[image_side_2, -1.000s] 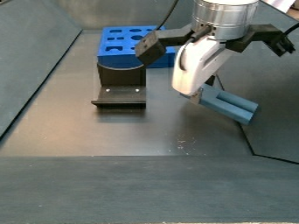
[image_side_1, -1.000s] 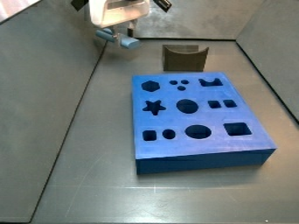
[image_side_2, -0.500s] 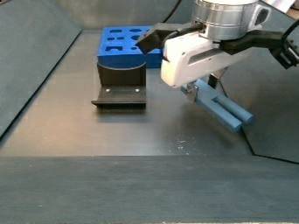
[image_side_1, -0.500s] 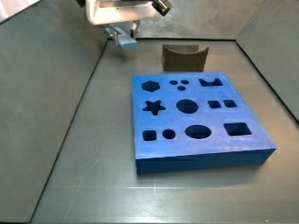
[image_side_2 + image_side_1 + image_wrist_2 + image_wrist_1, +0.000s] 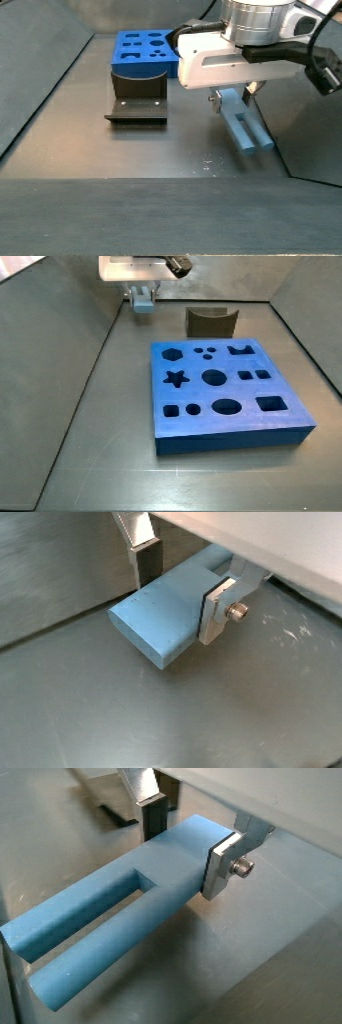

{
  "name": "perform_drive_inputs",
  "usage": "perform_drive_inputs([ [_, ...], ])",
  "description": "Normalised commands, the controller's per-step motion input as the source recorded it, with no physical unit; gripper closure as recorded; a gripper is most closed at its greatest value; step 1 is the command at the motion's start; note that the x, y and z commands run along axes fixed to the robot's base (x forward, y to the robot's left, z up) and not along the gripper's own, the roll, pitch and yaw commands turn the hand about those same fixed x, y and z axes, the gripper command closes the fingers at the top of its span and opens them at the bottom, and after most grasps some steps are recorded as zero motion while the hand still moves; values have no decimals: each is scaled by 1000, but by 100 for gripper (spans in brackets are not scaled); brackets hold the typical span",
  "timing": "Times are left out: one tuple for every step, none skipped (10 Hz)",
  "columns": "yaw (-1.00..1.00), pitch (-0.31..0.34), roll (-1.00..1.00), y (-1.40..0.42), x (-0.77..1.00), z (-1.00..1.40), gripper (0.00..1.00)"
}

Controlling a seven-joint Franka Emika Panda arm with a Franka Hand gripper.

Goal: Pick up the square-circle object. Move up. Rotate the square-circle object. Place the square-circle object on the fixture. Regrasp the square-circle object. Move to above the board. Insert the square-circle object.
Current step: Rotate the square-circle object.

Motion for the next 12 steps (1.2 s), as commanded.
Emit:
perform_drive_inputs([
  [-719, 15, -42, 25, 16, -2, 100],
  [-491, 15, -42, 25, 16, -2, 100],
  [-328, 14, -42, 25, 16, -2, 100],
  [0, 0, 0, 0, 0, -747, 100],
  [40, -11, 0, 1, 13, -727, 100],
  [44, -42, -10, 1, 36, -643, 100],
  [39, -63, -39, -1, 30, -515, 100],
  [31, -79, -60, 3, 26, -416, 100],
  [27, -87, -81, 9, 28, -321, 100],
  [27, -92, -103, 12, 28, -232, 100],
  [0, 0, 0, 0, 0, 0, 0],
  [0, 0, 0, 0, 0, 1000, 0],
])
